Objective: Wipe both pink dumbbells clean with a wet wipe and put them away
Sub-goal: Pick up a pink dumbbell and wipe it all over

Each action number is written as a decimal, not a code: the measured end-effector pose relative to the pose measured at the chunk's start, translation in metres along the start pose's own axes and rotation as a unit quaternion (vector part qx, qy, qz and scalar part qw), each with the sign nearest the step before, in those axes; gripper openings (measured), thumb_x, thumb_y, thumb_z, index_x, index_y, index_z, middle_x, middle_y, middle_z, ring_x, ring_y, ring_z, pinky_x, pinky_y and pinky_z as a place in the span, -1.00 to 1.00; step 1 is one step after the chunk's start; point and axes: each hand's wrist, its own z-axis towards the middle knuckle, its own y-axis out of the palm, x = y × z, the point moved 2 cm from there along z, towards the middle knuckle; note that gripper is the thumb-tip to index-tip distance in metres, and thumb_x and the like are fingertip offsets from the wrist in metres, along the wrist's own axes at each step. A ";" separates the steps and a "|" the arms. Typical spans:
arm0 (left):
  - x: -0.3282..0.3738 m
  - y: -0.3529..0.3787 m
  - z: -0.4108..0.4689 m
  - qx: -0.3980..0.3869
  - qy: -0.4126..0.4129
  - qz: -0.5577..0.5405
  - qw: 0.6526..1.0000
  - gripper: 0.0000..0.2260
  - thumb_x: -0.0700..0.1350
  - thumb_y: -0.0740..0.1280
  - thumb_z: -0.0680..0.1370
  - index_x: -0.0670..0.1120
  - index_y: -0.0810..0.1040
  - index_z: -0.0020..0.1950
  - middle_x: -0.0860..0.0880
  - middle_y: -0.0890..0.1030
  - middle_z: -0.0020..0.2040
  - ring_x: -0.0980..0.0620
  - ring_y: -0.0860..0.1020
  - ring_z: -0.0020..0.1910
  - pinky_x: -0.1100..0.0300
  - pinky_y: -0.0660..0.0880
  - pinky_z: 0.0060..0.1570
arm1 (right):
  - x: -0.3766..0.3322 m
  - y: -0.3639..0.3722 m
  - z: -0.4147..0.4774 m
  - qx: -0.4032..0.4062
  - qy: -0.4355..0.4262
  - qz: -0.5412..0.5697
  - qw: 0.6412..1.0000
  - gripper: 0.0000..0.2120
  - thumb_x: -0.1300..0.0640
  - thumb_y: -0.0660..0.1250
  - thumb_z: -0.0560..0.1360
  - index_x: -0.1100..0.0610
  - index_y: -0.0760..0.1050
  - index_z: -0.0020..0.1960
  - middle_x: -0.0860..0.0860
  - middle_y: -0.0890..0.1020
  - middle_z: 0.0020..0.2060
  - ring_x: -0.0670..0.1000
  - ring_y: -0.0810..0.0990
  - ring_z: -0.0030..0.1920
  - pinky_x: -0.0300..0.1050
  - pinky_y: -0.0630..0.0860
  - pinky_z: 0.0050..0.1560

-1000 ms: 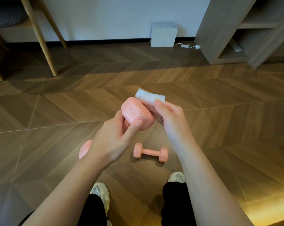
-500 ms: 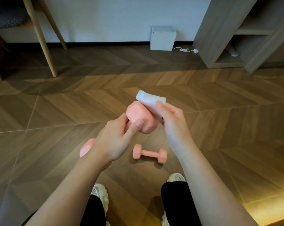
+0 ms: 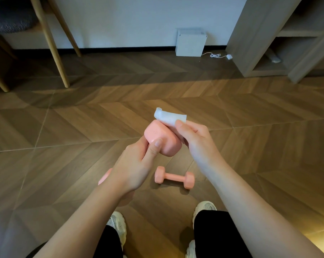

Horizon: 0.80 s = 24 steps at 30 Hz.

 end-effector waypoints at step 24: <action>0.007 0.016 -0.004 -0.026 -0.093 -0.124 0.988 -0.34 0.45 -0.10 0.49 -0.10 0.39 -0.32 0.08 0.41 -0.54 0.12 0.34 -0.54 0.33 0.28 -0.50 | 0.012 -0.002 0.002 -0.008 0.018 0.016 1.000 -0.68 0.07 0.18 0.63 -0.09 0.68 -0.12 -0.16 0.71 -0.18 -0.18 0.61 -0.08 -0.21 0.48 0.01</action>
